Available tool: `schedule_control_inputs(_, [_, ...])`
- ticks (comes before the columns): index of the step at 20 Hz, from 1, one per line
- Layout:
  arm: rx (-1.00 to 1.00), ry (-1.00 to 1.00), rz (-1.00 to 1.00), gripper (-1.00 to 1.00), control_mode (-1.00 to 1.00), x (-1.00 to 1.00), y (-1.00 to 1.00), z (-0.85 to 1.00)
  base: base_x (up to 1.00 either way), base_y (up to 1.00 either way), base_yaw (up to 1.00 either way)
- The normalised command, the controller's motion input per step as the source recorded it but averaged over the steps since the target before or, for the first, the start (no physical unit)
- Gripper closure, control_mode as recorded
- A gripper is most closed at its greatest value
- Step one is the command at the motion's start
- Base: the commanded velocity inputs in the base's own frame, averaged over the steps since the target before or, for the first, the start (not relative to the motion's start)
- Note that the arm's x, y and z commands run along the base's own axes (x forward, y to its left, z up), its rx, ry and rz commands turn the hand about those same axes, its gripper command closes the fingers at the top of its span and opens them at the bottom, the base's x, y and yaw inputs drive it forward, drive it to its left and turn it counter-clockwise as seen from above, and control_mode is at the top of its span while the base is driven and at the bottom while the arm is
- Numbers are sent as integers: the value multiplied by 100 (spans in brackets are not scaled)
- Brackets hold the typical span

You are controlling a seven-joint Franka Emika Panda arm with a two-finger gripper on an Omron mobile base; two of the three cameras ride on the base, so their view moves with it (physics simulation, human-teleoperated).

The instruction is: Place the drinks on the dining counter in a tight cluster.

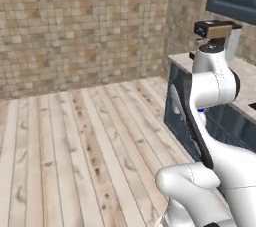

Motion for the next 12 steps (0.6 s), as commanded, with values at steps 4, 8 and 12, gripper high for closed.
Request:
schedule_control_inputs(4, [0,0,0,100,100,0,0,0,74,25,79])
schedule_control_inputs(8, [0,0,0,100,100,0,0,0,66,15,77])
schedule_control_inputs(12, [0,0,0,100,100,0,0,0,78,0,67])
